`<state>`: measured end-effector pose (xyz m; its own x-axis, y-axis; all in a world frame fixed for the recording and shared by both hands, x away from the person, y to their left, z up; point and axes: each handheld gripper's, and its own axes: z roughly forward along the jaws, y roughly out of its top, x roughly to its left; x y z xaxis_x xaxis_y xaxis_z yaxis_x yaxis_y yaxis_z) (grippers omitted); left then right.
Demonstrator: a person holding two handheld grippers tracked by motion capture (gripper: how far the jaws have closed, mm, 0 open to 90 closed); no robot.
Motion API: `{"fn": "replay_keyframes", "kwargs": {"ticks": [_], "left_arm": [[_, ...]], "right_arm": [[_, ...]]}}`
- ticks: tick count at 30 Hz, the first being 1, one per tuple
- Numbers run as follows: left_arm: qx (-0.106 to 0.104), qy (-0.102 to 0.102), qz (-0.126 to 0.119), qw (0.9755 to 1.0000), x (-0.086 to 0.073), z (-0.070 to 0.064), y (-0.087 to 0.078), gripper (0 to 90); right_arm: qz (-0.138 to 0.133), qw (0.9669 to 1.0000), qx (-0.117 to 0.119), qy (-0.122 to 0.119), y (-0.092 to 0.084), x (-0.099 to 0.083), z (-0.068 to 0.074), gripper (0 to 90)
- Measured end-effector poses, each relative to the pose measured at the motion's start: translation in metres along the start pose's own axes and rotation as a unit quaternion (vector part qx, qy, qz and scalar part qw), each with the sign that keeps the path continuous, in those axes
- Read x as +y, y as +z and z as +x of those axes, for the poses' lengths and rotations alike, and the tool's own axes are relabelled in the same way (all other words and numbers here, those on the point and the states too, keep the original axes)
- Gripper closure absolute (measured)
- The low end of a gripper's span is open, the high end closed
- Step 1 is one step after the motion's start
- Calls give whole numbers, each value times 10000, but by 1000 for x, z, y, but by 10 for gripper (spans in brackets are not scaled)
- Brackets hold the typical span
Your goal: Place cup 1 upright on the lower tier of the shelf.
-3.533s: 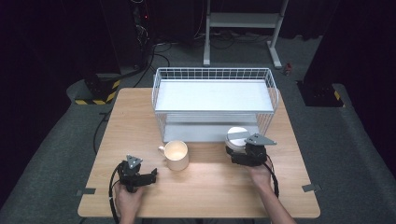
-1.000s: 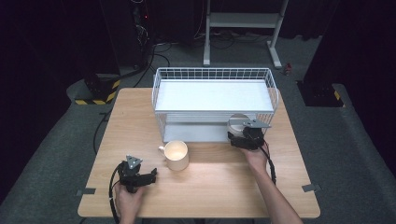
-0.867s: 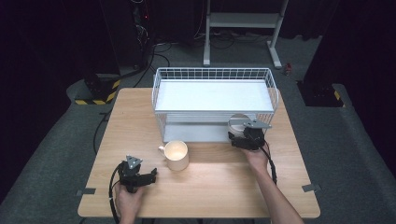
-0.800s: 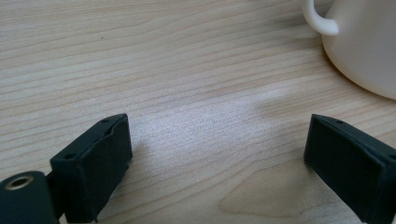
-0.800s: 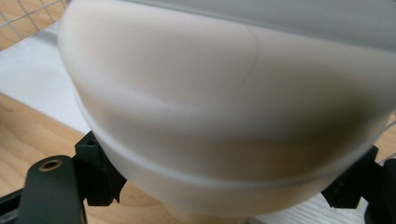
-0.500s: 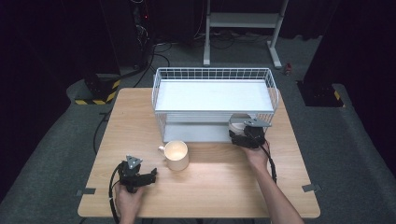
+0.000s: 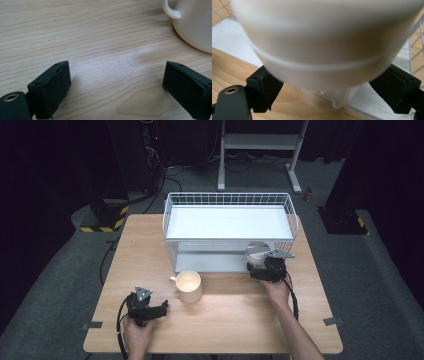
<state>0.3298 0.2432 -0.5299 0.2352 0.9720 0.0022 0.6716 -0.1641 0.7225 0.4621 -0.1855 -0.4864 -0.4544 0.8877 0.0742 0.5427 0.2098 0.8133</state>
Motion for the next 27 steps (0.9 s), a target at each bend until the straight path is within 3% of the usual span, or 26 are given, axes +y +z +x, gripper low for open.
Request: {"fn": "replay_keyframes", "kwargs": {"ticks": [7,15,27], "left_arm": [[0,0,0,10000,0,0,0,81],[-1,0,-1,10000,0,0,0,81],[-2,0,-1,10000,0,0,0,81]], "right_arm": [[142,9999,-43,-79,-5,-10,0,173],[93,9999,-96,-41,-13,-16,2,257],[94,9999,-109,-28,-9,-19,3,312]]}}
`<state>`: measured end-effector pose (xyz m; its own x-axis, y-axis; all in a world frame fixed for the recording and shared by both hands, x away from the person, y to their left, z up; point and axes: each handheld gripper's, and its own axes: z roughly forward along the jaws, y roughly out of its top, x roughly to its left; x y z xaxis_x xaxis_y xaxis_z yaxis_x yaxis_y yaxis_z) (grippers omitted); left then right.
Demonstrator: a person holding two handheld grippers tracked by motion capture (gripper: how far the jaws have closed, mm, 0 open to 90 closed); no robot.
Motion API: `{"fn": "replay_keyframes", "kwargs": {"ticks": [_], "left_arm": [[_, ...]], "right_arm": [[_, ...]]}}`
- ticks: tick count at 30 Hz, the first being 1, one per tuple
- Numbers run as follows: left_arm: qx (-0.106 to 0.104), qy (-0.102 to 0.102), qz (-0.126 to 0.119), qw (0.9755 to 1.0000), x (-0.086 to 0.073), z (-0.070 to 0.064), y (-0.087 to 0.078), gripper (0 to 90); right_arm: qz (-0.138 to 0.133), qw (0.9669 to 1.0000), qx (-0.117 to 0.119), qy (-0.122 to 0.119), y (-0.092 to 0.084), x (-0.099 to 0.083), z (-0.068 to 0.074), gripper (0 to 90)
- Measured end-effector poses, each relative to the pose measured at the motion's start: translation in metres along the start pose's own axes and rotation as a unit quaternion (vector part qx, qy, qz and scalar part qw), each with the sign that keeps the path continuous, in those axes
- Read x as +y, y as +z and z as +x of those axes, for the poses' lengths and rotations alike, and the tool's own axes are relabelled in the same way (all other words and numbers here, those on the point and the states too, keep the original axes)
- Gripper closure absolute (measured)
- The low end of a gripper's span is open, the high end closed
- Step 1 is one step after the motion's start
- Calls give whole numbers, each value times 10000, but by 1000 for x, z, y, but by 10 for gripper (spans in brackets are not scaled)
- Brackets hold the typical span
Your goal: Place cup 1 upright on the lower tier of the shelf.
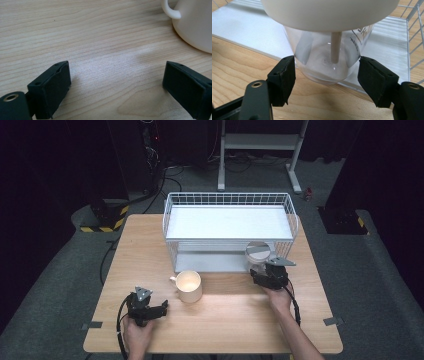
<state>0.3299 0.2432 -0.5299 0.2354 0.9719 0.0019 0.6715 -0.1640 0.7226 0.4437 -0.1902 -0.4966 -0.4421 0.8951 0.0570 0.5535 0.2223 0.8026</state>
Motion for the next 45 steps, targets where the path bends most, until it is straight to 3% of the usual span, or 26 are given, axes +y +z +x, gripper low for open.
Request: {"fn": "replay_keyframes", "kwargs": {"ticks": [8,18,26,35,40,45], "left_arm": [[-1,1,0,10000,0,0,0,82],[-4,-2,-1,10000,0,0,0,82],[-6,-1,-2,10000,0,0,0,83],[6,1,-2,10000,0,0,0,84],[3,0,-3,10000,0,0,0,84],[1,0,-3,10000,0,0,0,85]], "right_arm": [[76,9998,-90,177,8,0,-2,366],[109,9992,-367,151,16,11,2,440],[142,9987,-461,173,23,10,2,490],[244,9984,-496,137,29,18,5,556],[334,9979,-442,329,36,19,4,589],[341,9977,-478,346,40,22,6,602]]}}
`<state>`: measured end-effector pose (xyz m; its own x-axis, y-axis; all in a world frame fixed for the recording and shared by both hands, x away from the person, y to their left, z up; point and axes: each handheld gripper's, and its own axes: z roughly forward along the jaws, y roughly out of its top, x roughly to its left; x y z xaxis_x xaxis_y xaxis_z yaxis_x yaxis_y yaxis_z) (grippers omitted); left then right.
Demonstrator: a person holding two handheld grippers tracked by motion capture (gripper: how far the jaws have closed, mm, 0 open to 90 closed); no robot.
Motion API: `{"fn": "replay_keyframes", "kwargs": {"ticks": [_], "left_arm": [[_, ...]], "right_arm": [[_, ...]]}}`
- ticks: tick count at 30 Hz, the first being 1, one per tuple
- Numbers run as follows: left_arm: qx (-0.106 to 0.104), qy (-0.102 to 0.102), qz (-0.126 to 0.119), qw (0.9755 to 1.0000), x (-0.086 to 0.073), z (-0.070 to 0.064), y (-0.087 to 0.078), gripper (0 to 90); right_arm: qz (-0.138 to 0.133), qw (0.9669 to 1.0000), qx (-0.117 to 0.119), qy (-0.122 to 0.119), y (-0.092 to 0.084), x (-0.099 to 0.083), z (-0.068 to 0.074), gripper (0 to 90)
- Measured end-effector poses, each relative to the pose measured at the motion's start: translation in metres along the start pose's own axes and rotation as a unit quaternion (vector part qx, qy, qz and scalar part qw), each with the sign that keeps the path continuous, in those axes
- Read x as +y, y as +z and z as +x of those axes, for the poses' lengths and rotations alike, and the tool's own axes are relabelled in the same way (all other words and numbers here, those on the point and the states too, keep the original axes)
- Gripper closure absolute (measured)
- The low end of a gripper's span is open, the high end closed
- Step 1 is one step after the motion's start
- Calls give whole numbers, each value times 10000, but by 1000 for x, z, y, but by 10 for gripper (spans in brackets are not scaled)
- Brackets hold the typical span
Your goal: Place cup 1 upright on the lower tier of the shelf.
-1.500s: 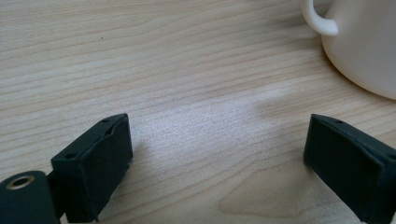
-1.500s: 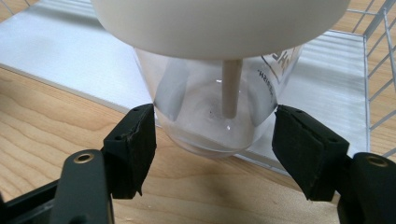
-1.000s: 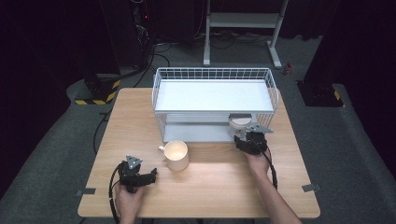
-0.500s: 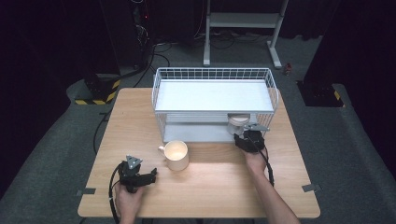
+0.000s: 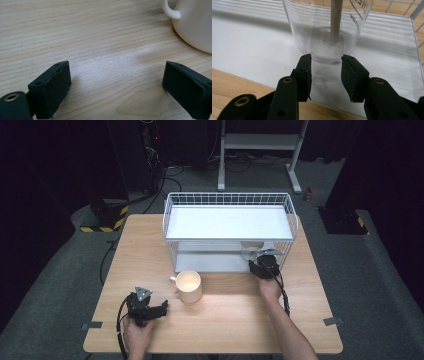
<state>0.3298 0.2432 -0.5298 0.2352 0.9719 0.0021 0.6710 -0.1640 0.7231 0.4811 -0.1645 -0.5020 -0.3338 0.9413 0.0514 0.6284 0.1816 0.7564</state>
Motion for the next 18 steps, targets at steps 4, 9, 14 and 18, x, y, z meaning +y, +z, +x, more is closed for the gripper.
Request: {"fn": "replay_keyframes", "kwargs": {"ticks": [4,9,14,18], "left_arm": [[5,1,0,10000,0,0,0,85],[8,3,-1,10000,0,0,0,85],[5,1,-2,10000,0,0,0,86],[10,4,-1,10000,0,0,0,86]], "right_arm": [[-59,9999,43,-114,-3,0,2,566],[-159,9995,132,-234,-9,0,2,523],[-206,9993,240,-203,-17,-3,0,485],[-297,9986,397,-206,-24,-6,-2,469]]}}
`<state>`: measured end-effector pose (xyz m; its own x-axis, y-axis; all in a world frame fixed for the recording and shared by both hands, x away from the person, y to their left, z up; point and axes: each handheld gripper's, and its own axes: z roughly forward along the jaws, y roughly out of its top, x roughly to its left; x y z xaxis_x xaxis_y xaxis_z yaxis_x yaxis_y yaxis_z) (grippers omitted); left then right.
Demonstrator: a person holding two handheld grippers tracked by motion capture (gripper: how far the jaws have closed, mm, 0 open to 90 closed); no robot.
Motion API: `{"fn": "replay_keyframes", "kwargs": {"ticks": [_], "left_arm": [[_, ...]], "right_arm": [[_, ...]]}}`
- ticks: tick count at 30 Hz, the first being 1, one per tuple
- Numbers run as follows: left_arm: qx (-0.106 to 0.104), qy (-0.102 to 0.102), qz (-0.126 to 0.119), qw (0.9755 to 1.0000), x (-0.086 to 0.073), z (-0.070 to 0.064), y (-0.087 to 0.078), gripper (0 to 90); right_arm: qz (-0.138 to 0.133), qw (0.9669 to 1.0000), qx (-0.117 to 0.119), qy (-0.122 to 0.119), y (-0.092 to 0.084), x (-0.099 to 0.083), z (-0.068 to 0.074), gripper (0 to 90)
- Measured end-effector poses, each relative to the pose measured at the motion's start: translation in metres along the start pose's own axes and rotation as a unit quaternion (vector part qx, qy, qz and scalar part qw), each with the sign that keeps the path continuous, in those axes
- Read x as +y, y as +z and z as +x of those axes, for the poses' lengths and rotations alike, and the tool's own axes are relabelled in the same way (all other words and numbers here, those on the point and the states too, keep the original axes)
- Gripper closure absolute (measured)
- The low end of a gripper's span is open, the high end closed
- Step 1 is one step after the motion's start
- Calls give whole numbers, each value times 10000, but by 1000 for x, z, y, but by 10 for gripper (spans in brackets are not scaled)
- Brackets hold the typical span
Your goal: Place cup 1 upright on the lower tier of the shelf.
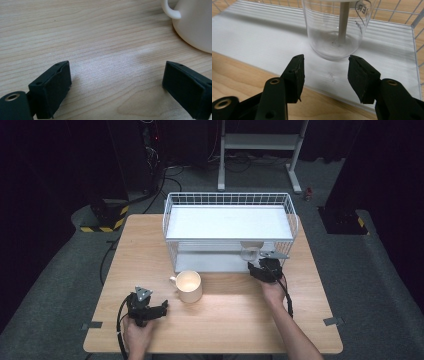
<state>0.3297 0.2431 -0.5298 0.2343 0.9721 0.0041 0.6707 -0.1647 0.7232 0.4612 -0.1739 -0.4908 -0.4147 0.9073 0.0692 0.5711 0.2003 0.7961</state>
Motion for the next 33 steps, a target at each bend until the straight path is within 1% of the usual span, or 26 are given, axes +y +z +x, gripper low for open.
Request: {"fn": "replay_keyframes", "kwargs": {"ticks": [2,3,5,6,8,10,11,13,14,15,18,21,23,27,30,31,32,33], "left_arm": [[-7,-1,-8,10000,0,0,0,88],[-11,-7,-5,10000,0,0,0,89],[-7,-5,-7,10000,0,0,0,91],[-4,-2,-7,10000,0,0,0,91],[-6,-2,-7,10000,0,0,0,92],[-7,-5,-9,10000,0,0,0,92],[-7,-5,-9,10000,0,0,0,92],[-3,-8,-5,10000,0,0,0,92],[-3,-9,-4,10000,0,0,0,92],[-3,-3,-9,10000,0,0,0,92],[-1,-2,-9,10000,0,0,0,92],[7,-3,-10,10000,0,0,0,93],[3,-3,-10,10000,0,0,0,93],[11,-4,-11,10000,0,0,0,93],[11,-8,-7,10000,0,0,0,94],[14,-5,-10,10000,0,0,0,94],[13,-4,-11,10000,0,0,0,94],[13,-4,-11,10000,0,0,0,94]], "right_arm": [[-13,10000,23,-14,-3,-1,1,464],[-32,10000,24,-83,-4,-1,0,463],[-55,10000,48,-48,-7,-2,0,463],[-129,9999,69,-25,-11,-3,-2,463],[-111,9999,82,1,-12,-4,-3,463],[-149,9998,80,-58,-18,-5,-4,463],[-149,9998,80,-58,-18,-5,-4,463],[-228,9996,81,-121,-23,-6,-4,462],[-232,9996,85,-110,-24,-6,-4,460],[-298,9994,109,-164,-28,-8,-4,457],[-319,9993,103,-163,-30,-9,-5,457],[-304,9994,138,-17,-33,-12,-8,457],[-279,9994,183,-30,-37,-15,-9,447],[-332,9992,209,-59,-40,-18,-11,445],[-366,9991,230,-29,-44,-21,-12,438],[-409,9989,234,-70,-45,-22,-13,436],[-433,9988,239,-16,-47,-24,-15,433],[-433,9988,239,-16,-47,-24,-15,433]]}}
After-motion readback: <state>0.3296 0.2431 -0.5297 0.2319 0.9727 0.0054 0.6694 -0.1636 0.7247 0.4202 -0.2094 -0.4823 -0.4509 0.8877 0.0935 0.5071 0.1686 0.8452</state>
